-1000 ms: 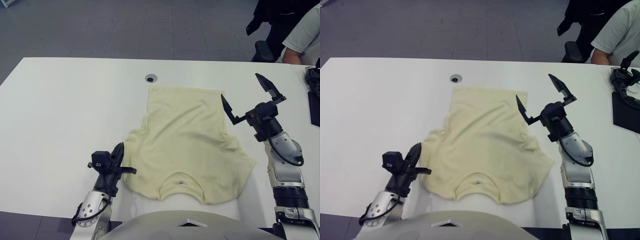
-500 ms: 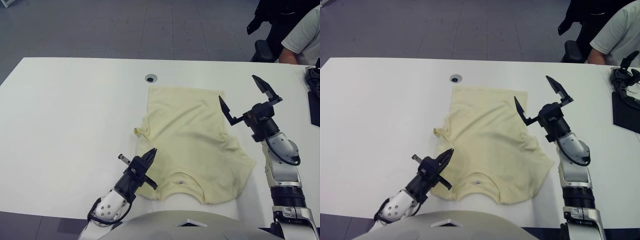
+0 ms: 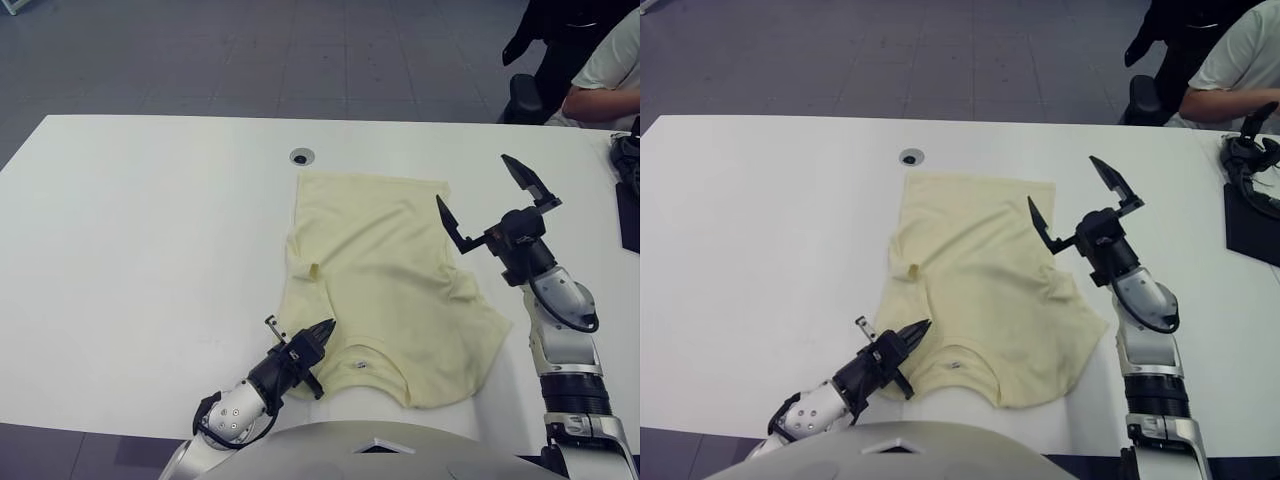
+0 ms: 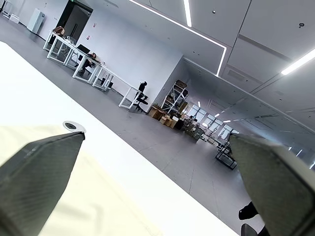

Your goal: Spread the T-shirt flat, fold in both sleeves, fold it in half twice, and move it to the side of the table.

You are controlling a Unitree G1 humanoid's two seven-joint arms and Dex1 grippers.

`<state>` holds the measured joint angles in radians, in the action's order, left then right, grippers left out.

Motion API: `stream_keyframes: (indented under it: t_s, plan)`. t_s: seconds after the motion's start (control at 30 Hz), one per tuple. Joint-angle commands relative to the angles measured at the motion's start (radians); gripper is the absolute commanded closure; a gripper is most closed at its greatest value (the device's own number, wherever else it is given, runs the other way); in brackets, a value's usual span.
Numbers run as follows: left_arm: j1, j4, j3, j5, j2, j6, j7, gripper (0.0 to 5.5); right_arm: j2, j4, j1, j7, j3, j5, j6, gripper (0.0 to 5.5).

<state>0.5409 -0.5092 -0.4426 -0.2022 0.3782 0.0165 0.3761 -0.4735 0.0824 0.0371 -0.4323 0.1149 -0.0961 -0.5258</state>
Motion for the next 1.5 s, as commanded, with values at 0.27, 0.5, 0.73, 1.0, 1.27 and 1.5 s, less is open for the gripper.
stream_keyframes:
  t_s: [0.27, 0.5, 0.73, 1.0, 1.27, 1.5]
  plan:
    - [0.001, -0.04, 0.01, 0.032, 0.029, 0.032, 0.03, 5.25, -0.012, 0.004, -0.022, -0.022, -0.001, 0.0, -0.003, 0.1]
    - [-0.014, -0.105, 0.035, 0.096, 0.037, 0.075, 0.058, 4.2, -0.025, -0.033, -0.047, -0.081, 0.021, -0.102, 0.072, 0.1]
    - [-0.049, -0.199, 0.176, 0.338, 0.063, 0.172, 0.138, 3.0, -0.058, -0.034, -0.079, -0.197, 0.155, -0.418, 0.325, 0.1]
    - [-0.185, -0.22, 0.545, 0.599, -0.025, 0.304, -0.046, 1.63, -0.247, 0.02, -0.318, -0.735, 0.305, -0.755, 0.713, 0.1]
    - [-0.251, -0.172, 0.662, 0.573, -0.065, 0.315, -0.182, 0.25, -0.31, 0.107, -0.404, -0.874, 0.239, -0.544, 0.668, 0.31]
    - [-0.233, -0.188, 0.621, 0.533, -0.065, 0.304, -0.167, 0.1, -0.313, 0.183, -0.389, -0.887, 0.199, -0.42, 0.614, 1.38]
